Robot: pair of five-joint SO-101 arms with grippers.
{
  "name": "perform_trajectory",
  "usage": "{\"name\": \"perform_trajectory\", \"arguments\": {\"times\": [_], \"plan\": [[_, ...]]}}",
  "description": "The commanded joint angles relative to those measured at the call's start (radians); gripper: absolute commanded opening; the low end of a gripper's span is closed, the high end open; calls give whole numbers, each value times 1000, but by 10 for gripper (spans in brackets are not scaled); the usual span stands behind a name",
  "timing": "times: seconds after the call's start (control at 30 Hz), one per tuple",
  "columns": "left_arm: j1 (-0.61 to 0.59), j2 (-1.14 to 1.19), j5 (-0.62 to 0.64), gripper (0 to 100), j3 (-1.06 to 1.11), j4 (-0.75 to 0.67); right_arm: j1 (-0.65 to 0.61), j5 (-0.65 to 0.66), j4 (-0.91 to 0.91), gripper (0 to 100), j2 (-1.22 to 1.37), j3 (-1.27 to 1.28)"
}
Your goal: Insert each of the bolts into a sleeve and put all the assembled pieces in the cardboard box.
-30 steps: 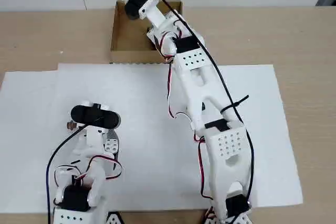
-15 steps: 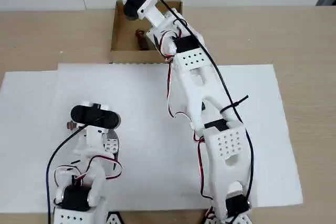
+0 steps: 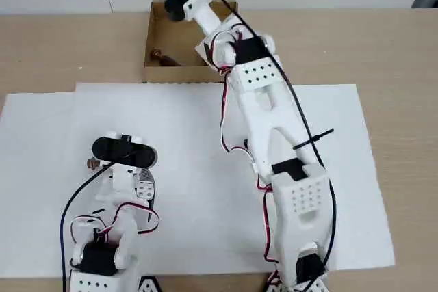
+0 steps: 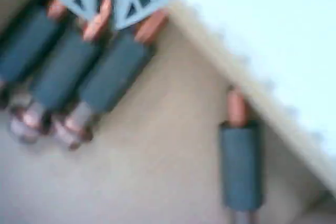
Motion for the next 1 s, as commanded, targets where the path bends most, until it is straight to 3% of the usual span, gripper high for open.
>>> {"name": "perform_trajectory", "arguments": {"times": [0.0, 0.5, 0.7, 0.97], "plan": [[-3, -6, -2, 6, -2, -21, -5, -21, 116, 2, -134, -54], [-3, -6, -2, 6, -2, -21, 1, -207, 570, 2, -308, -54], [-3, -6, -2, 6, -2, -21, 1, -219, 585, 2, -346, -14], [-3, -6, -2, 6, -2, -21, 1, -213, 590, 3, -479, 288]]}}
